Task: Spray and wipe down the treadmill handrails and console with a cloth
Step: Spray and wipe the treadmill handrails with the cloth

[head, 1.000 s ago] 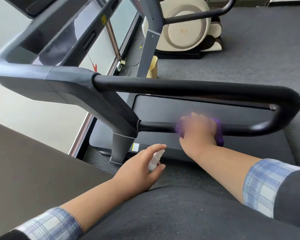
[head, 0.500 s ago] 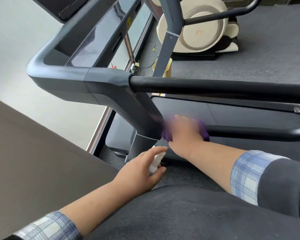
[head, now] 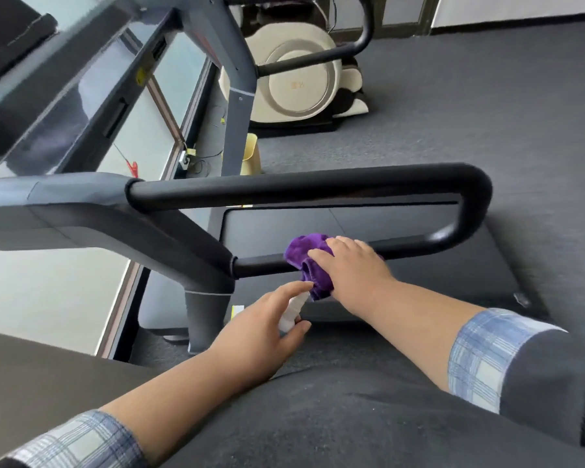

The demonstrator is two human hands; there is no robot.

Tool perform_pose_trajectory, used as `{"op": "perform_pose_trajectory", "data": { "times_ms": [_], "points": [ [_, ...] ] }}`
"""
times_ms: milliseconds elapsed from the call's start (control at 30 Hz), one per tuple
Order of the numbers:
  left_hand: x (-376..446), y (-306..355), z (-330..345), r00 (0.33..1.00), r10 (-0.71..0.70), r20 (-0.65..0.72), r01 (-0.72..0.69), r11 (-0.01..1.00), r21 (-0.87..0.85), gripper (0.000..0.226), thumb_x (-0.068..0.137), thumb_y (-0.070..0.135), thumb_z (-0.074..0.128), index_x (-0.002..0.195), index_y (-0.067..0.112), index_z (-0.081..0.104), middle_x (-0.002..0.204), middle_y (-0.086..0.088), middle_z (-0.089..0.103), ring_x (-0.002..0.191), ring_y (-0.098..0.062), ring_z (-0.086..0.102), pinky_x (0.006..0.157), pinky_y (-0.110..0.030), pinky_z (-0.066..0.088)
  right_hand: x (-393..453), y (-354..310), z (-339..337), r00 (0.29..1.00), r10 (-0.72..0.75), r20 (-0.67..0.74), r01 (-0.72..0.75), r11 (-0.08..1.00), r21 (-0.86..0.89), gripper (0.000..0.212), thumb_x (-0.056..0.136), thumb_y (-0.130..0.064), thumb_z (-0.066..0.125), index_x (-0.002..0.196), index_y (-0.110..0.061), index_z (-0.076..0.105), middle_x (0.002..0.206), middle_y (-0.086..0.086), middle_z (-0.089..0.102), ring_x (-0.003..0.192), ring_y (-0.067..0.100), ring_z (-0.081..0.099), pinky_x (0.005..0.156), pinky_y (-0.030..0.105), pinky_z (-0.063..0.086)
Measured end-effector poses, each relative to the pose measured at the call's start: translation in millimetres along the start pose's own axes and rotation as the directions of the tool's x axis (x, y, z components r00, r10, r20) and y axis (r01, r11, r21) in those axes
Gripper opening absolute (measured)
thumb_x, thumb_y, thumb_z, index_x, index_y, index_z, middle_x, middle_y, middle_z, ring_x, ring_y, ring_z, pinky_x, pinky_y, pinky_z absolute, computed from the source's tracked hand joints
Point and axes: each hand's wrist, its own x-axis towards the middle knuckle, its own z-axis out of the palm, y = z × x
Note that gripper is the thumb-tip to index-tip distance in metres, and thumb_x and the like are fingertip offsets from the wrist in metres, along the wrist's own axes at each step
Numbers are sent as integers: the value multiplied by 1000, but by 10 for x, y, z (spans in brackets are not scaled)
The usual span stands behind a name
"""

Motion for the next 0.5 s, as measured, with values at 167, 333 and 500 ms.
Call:
{"op": "perform_pose_trajectory", "data": {
  "times_ms": [167, 333, 500],
  "points": [
    [278, 557, 353, 997, 73, -36, -73, 997, -5, 56, 93, 40, 62, 135, 58, 30, 123, 32, 48, 108, 4, 52, 86, -12, 38, -584, 606, -66, 992, 124, -7, -121, 975, 185, 70, 90, -29, 67, 151, -32, 34, 159, 4, 30, 149, 24, 22, 121, 40, 20],
    [533, 1222, 731, 990, 105, -91, -110, 993, -47, 54, 92, 34, 64, 133, 55, 37, 112, 30, 54, 96, 5, 50, 75, -3, 35, -1297, 1117, -52, 948, 318, -19, -267, 828, 494, 72, 80, -29, 71, 145, -38, 41, 150, -8, 42, 138, 19, 38, 112, 40, 37],
    [798, 1895, 1112, 991, 117, -70, -123, 989, -79, 57, 92, 39, 62, 125, 66, 24, 102, 19, 59, 85, -5, 59, 77, -27, 49, -1923, 1840, -123, 898, 439, -10, -335, 699, 632, 66, 78, -27, 69, 140, -37, 49, 142, -10, 51, 132, 16, 46, 109, 36, 40]
  ]
}}
